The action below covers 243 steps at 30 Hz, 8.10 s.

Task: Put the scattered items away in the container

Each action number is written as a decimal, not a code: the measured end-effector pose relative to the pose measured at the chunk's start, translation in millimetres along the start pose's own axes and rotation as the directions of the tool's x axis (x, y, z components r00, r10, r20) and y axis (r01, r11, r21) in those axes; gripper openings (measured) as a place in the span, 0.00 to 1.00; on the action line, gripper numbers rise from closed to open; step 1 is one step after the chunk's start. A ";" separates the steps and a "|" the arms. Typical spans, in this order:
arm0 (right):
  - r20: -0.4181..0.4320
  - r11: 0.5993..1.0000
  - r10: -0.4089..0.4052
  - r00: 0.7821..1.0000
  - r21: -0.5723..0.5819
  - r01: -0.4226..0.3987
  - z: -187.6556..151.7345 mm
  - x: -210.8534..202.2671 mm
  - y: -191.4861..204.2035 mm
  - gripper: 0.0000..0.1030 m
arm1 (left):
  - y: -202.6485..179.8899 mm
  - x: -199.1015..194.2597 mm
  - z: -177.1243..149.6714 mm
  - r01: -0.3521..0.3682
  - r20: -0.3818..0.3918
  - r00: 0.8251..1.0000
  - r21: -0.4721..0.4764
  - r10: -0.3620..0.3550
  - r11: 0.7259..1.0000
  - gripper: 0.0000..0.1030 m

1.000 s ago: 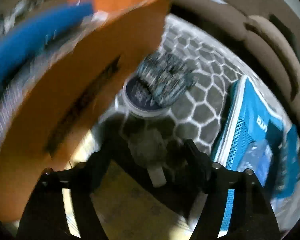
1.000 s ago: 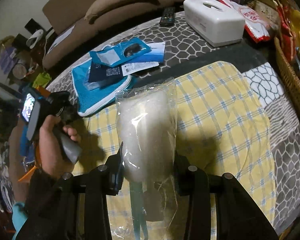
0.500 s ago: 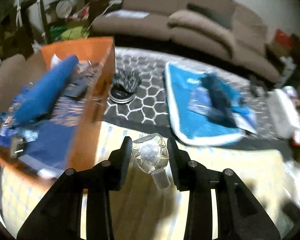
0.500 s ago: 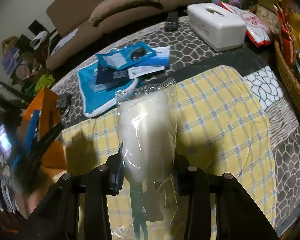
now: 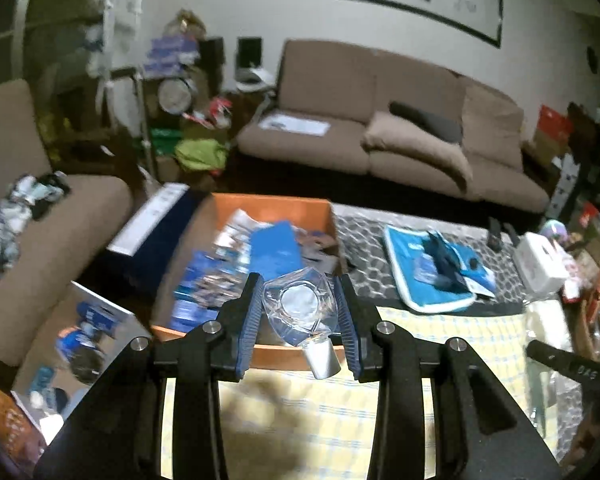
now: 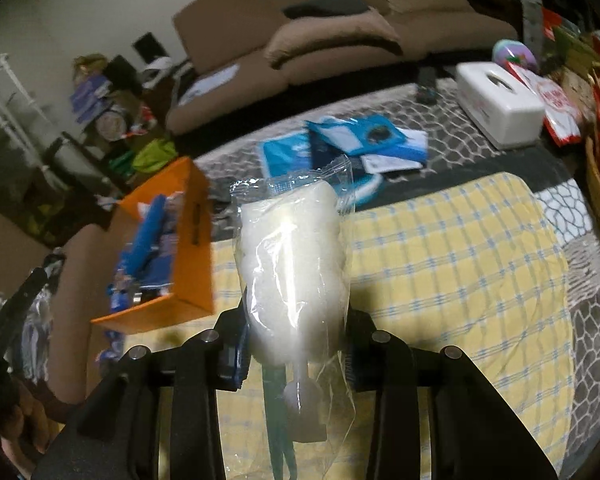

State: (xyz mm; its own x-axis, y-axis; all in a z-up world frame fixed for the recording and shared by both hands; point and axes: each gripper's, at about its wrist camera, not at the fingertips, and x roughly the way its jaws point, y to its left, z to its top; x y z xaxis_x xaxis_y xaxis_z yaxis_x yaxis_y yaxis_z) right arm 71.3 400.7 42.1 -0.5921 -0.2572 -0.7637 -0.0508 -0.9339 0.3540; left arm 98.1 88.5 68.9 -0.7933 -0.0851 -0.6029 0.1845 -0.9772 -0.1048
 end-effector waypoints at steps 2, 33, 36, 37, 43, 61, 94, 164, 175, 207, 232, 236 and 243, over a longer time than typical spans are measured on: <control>0.018 0.999 0.035 0.999 -0.010 -0.035 -8.7 -9.3 11.0 0.34 | 11.2 -15.9 0.6 -0.018 0.017 1.000 -0.001 0.018 1.000 0.32; 0.031 0.950 0.235 0.971 -0.217 -0.223 29.4 30.4 156.0 0.34 | 165.7 46.3 64.2 0.101 0.055 0.994 -0.214 -0.091 0.972 0.32; -0.007 0.938 0.212 0.977 -0.280 -0.206 51.0 75.1 195.1 0.34 | 164.7 91.7 44.6 0.097 -0.043 0.993 -0.232 -0.110 0.968 0.32; -0.016 0.935 0.203 0.979 -0.295 -0.198 54.8 86.6 201.9 0.34 | 162.3 103.2 42.4 0.084 -0.084 0.991 -0.236 -0.106 0.968 0.32; -0.068 0.910 0.143 0.987 -0.384 -0.158 74.7 165.0 241.7 0.34 | 136.8 126.9 49.2 0.058 -0.133 0.987 -0.227 -0.090 0.972 0.32; -0.149 0.925 0.047 0.988 -0.367 -0.100 79.7 232.4 253.4 0.35 | 161.9 179.2 44.0 0.170 -0.294 0.910 -0.381 -0.293 0.909 0.32; -0.076 0.901 -0.015 0.997 -0.434 -0.019 120.1 157.9 181.5 0.84 | 129.0 195.5 24.9 0.039 -0.444 0.886 -0.214 -0.133 0.976 0.66; -0.358 0.933 -0.148 0.922 -0.360 0.011 11.1 183.7 49.7 0.09 | 70.1 158.7 15.2 0.098 -0.394 0.912 -0.057 -0.112 0.994 0.84; -0.271 0.789 -0.286 0.919 -0.611 0.065 -13.6 185.6 79.1 0.73 | 77.6 162.3 19.4 0.101 -0.403 0.906 -0.088 -0.128 0.991 0.84; -0.278 0.514 -0.178 0.944 -0.844 -0.151 -0.3 229.6 120.9 0.59 | 72.1 166.1 13.7 0.073 -0.409 0.909 -0.047 -0.086 0.996 0.84; -0.390 0.865 0.116 0.914 -0.412 -0.286 -68.1 173.0 159.8 0.80 | 98.9 152.8 12.8 0.107 -0.426 0.889 -0.167 -0.169 0.980 0.84; -0.322 0.895 0.079 0.943 -0.393 -0.209 -55.7 161.0 138.9 0.81 | 100.5 150.8 9.8 0.103 -0.428 0.889 -0.162 -0.164 0.981 0.84; -0.225 0.895 -0.167 0.960 -0.443 0.052 -37.2 171.3 86.5 0.82 | 96.4 150.0 -6.0 0.140 -0.482 0.854 -0.149 -0.196 0.979 0.84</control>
State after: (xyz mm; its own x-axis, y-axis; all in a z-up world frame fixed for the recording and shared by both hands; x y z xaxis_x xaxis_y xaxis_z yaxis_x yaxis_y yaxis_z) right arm -4.6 266.6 -78.2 -0.3793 -0.1473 -0.9135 0.2798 -0.9593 0.0385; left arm 0.4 -17.3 -36.4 -0.4339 0.2123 -0.8756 0.1555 -0.9396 -0.3049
